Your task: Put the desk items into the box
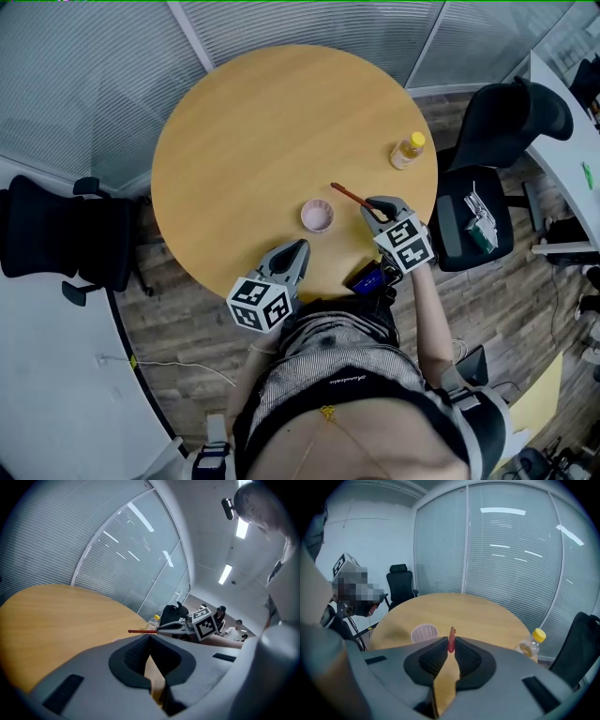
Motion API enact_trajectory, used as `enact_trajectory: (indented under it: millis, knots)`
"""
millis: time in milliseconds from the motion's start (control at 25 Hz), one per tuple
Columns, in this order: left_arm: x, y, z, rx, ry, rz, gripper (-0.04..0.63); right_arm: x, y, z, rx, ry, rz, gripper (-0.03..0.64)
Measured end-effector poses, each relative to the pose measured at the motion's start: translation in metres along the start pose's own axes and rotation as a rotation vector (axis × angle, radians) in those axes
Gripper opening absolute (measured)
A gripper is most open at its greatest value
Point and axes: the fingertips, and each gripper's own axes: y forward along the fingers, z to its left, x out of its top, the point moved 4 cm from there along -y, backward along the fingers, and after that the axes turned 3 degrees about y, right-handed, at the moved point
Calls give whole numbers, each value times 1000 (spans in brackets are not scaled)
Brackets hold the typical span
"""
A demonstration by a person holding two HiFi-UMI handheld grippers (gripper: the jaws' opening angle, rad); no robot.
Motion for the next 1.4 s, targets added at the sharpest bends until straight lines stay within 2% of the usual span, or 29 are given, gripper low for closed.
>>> enact_trajectory:
  millis: [200,440,840,1000,1400]
  knots:
    - [-1,-1,2,-3,0,5,18,18,-14,12,31,-34,-34,58]
    - [-3,-1,4,0,-7,6,18,31,-22,28,69,-76,-15,60]
    - [-4,1,5,-2,-11,14,18,27,-6,54,150,-172,65,60]
    - [-5,0,7,-1,-16,15,18,18,10,59,169,-170,104,58]
    - [-8,-1,9,7,-26,17,18,5,54,68,168,-231,205,60]
